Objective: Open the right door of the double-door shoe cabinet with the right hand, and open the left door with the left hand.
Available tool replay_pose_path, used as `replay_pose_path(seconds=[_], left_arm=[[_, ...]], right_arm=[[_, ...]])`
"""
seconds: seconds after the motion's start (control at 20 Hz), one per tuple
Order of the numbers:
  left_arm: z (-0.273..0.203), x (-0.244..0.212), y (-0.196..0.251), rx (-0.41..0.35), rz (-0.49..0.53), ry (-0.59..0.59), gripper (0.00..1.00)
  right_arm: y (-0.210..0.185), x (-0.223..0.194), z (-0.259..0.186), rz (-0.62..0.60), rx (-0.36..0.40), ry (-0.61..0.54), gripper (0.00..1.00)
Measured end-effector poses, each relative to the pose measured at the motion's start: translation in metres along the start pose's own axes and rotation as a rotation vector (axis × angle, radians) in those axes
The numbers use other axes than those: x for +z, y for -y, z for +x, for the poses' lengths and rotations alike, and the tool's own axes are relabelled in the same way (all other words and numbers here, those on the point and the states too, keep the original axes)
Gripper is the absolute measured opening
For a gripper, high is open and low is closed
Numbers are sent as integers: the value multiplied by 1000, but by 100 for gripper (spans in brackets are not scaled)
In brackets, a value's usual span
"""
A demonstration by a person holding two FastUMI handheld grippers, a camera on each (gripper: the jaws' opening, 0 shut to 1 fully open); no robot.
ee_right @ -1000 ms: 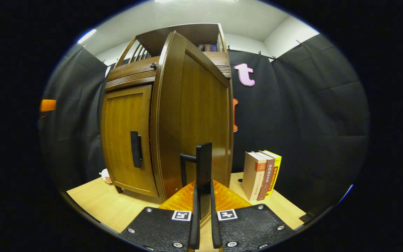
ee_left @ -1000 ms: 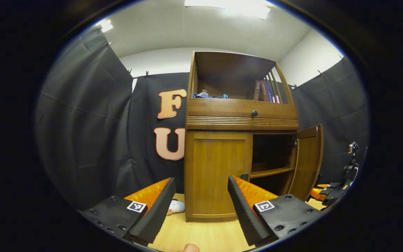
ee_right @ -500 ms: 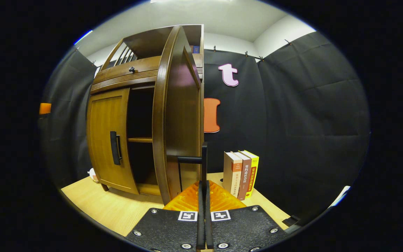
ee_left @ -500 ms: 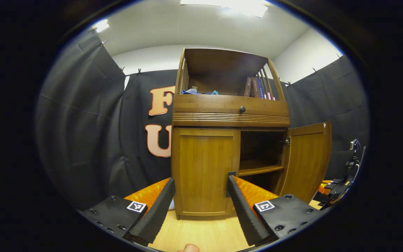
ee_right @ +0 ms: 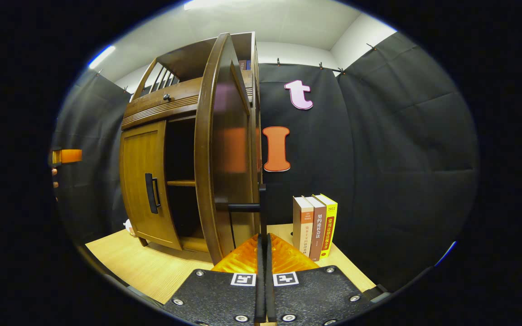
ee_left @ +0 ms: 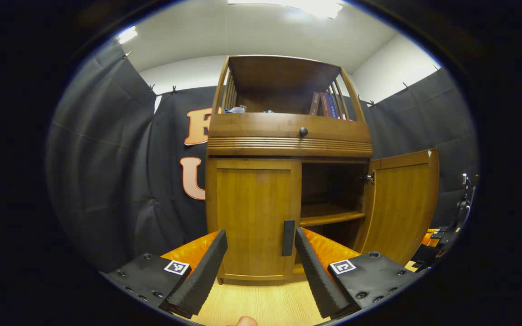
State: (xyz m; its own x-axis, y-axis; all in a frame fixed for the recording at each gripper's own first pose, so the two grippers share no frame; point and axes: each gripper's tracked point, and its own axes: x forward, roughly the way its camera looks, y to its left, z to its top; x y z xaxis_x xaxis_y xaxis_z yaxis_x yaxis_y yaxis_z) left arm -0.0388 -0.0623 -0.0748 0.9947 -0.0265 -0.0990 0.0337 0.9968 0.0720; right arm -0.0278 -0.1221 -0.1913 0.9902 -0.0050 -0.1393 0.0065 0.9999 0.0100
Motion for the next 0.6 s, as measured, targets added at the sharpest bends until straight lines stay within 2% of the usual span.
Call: replay_pose_path(seconds=[0.3,0.35,0.4,0.45,0.5,0.55,0.6], left_arm=[[45,-23,18,-5,-27,-16,94],[53,-27,19,5,-19,-12,94],[61,-32,18,23,-9,-10,94],[69,-38,17,36,1,-10,94],[76,-41,17,45,6,-7,94],[84,-47,18,54,9,-7,94],[92,-51,20,57,12,-9,97]], right_arm=[[16,-1,1,33,53,1,0],[18,0,-1,34,49,2,6],[21,2,-5,29,38,6,2],[25,3,-10,26,25,16,2],[25,6,-16,29,26,27,11],[24,8,-22,40,29,33,4],[28,10,-27,41,13,43,11]])
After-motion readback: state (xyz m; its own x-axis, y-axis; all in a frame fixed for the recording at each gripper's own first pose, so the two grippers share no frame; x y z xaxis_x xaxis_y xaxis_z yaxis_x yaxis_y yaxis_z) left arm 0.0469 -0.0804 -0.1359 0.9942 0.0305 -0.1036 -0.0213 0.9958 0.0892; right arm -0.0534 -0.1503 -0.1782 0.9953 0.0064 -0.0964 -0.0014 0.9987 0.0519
